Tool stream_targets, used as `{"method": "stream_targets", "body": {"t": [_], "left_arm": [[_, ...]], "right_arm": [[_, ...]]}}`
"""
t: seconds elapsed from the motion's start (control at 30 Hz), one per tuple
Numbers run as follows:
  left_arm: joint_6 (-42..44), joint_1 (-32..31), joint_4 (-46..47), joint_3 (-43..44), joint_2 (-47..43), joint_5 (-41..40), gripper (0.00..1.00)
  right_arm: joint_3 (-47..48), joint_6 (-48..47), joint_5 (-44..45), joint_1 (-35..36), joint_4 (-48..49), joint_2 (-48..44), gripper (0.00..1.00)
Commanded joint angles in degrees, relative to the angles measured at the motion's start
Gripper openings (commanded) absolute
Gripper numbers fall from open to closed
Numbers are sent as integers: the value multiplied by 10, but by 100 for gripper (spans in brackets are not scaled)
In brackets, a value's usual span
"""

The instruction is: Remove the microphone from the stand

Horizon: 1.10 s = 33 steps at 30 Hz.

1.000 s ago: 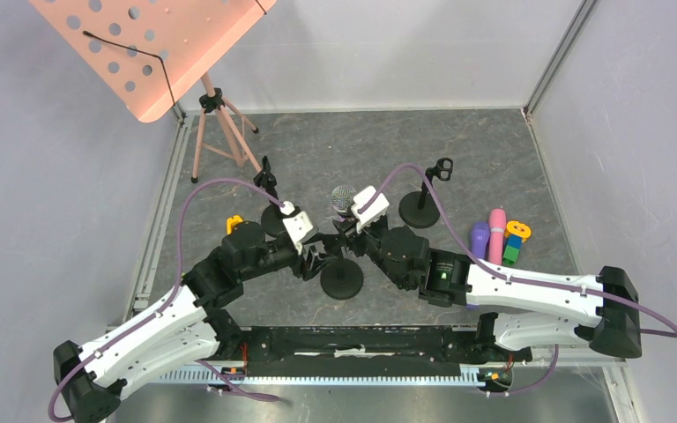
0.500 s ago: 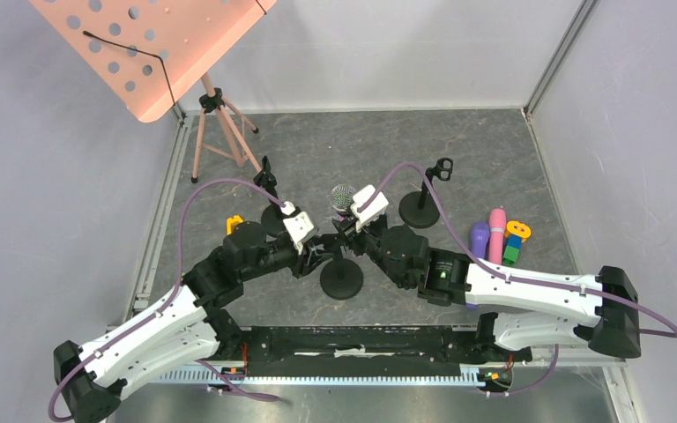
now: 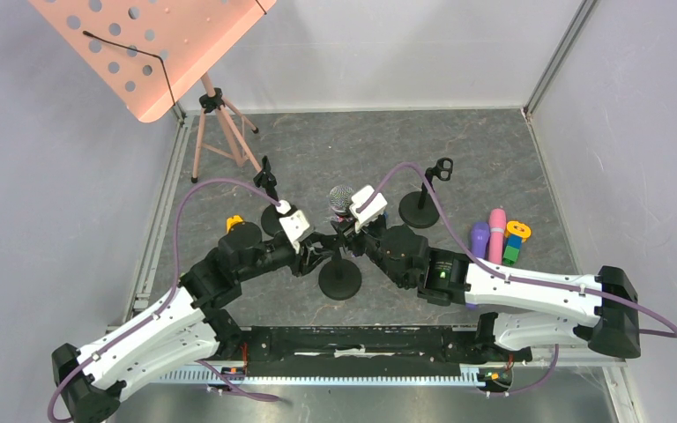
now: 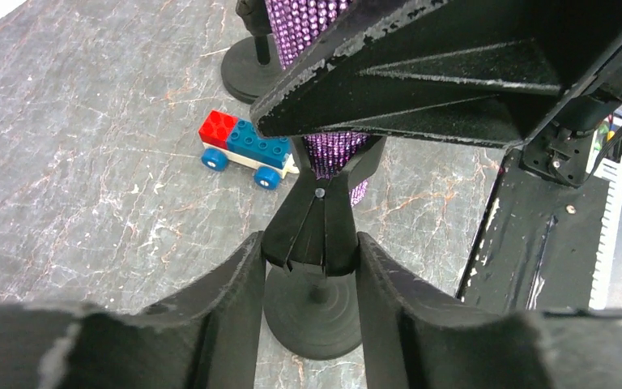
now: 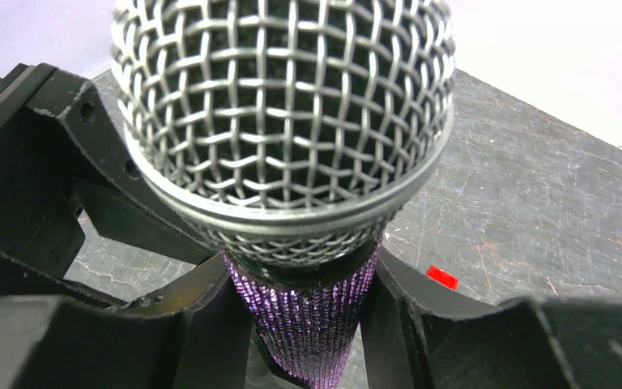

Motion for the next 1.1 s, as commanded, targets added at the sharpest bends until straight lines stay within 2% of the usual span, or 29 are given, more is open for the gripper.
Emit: {"method": "stream_targets", "body": {"t": [0.0, 0.1, 0.23, 0.37, 0.53, 0.57, 0.6, 0.77, 0.9, 1.03, 1.07], "left_arm": [[3, -1, 6, 29, 8, 15, 41], [6, -1, -12, 31, 12, 10, 31], [8, -1, -26, 29, 1, -4, 24], [-9, -1, -20, 16, -13, -6, 21], [-9, -1, -25, 20, 2, -5, 21], [-11, -1, -17, 16, 2, -4, 24], [-13, -1, -9, 13, 3, -1, 31], [-17, -1, 13, 5, -3, 19, 54], [-6, -1, -18, 28, 3, 15, 56], [-5, -1, -22, 34, 5, 14, 44], [-4, -1, -20, 33, 5, 17, 37]], "right_arm": [[8, 11, -20, -1, -4, 11, 43], [7, 8, -16, -1, -5, 9, 43], [5, 2, 21, -2, -9, 2, 44], [12, 2, 58, -7, -27, 0, 44], [7, 14, 59, -12, -20, -9, 43], [9, 12, 57, -12, -20, -9, 43], [10, 10, 54, -12, -20, -7, 43], [14, 14, 11, -18, -12, -8, 43], [6, 13, -3, -18, -2, -8, 43], [9, 13, -5, -19, -3, -4, 43], [10, 14, -7, -18, -4, -5, 43]]}}
